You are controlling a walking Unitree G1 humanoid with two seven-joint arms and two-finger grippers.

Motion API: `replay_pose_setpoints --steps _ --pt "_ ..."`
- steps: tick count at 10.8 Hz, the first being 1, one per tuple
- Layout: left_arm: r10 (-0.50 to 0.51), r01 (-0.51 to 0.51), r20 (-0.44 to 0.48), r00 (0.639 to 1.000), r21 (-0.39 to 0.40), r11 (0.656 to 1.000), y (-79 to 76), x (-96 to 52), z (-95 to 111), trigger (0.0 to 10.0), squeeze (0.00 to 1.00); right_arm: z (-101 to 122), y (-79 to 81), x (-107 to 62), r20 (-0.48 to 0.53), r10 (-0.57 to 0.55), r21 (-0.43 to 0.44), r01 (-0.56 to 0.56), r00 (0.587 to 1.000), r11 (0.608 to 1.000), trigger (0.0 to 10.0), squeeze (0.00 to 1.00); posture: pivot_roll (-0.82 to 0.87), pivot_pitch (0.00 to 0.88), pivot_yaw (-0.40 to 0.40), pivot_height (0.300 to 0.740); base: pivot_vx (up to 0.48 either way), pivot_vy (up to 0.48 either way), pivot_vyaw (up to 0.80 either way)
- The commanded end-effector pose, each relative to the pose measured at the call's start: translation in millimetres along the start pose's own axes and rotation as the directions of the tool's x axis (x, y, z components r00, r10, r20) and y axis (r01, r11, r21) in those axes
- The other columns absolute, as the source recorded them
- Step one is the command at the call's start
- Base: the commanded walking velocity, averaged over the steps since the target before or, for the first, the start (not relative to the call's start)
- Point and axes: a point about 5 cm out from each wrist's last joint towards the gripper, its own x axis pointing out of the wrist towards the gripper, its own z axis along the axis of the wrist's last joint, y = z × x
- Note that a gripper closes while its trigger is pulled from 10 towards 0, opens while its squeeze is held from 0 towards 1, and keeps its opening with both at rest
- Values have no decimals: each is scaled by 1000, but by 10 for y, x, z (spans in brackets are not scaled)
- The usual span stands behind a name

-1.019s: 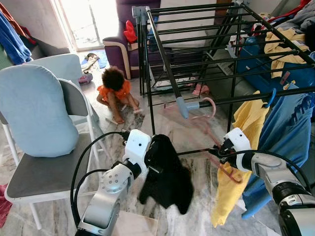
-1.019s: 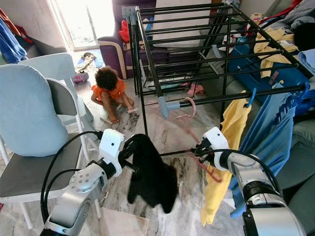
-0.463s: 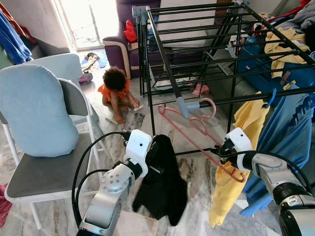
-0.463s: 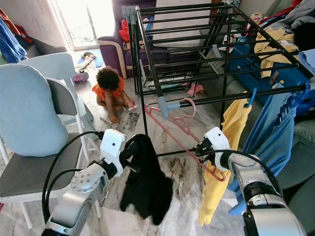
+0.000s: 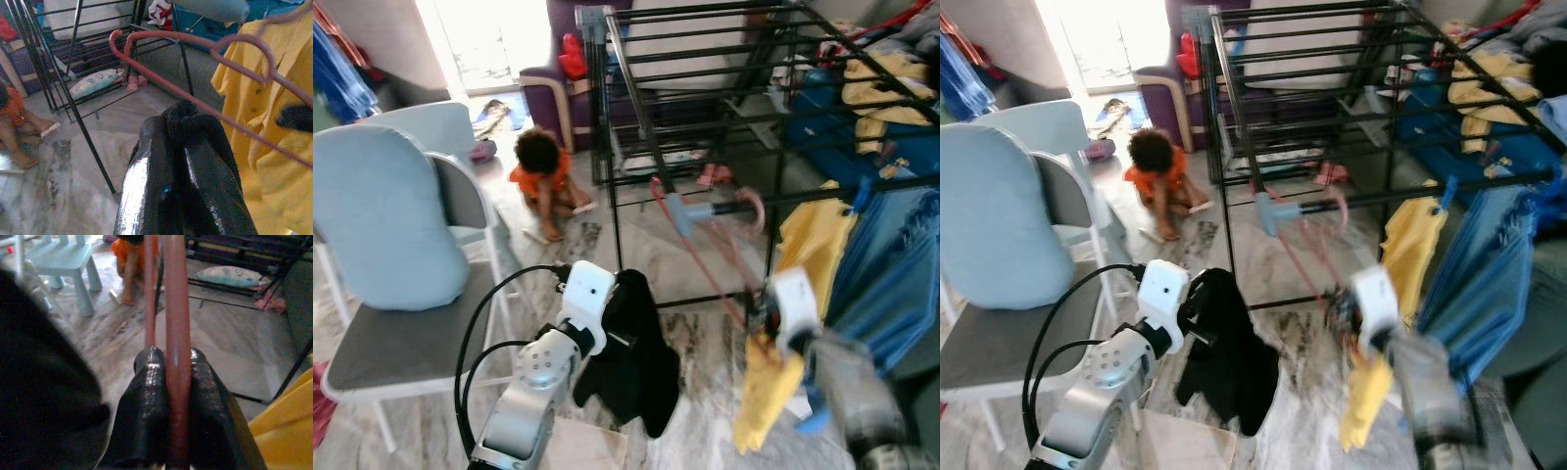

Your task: Hang hanger

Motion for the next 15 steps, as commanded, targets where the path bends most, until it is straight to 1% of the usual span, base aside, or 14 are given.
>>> replay_pose_setpoints --steps 1,2,3,4,5,6,7,11,15 --pt "-4 3 32 999 15 1000 -19 22 67 10000 0 61 32 -5 5 -8 13 8 1000 1000 10000 0 -106 0 26 740 0 0 0" --pt "1 -2 37 999 14 1000 -19 29 85 10000 0 42 69 -41 -9 -16 27 16 1000 1000 10000 0 -106 0 26 740 0 0 0" --pt "23 -24 41 999 24 999 1 31 92 10000 0 69 165 -78 6 -58 15 57 998 998 10000 0 -108 0 25 740 0 0 0" --pt "40 -41 41 998 36 998 12 26 87 10000 0 60 225 -86 -1 -82 23 82 997 996 10000 0 -103 0 23 740 0 0 0" --pt "59 -61 37 998 47 997 32 11 76 10000 0 34 275 -109 -37 -119 23 120 992 993 10000 0 -95 0 20 740 0 0 0" --pt "66 -67 28 997 50 996 52 -22 42 10000 0 32 272 -119 -73 -140 46 144 987 989 10000 0 -88 0 16 740 0 0 0" --pt "67 -68 22 997 52 996 46 -25 25 10000 0 59 251 -109 -90 -143 87 151 986 985 10000 0 -88 0 13 740 0 0 0" --pt "57 -58 26 998 50 997 26 15 36 10000 0 125 284 -41 -113 -127 108 139 986 984 10000 0 -85 0 9 740 -251 0 0" --pt "66 -68 37 997 56 996 70 33 68 10000 0 179 262 13 -111 -137 103 149 984 983 10000 0 -78 0 2 740 -281 0 0"
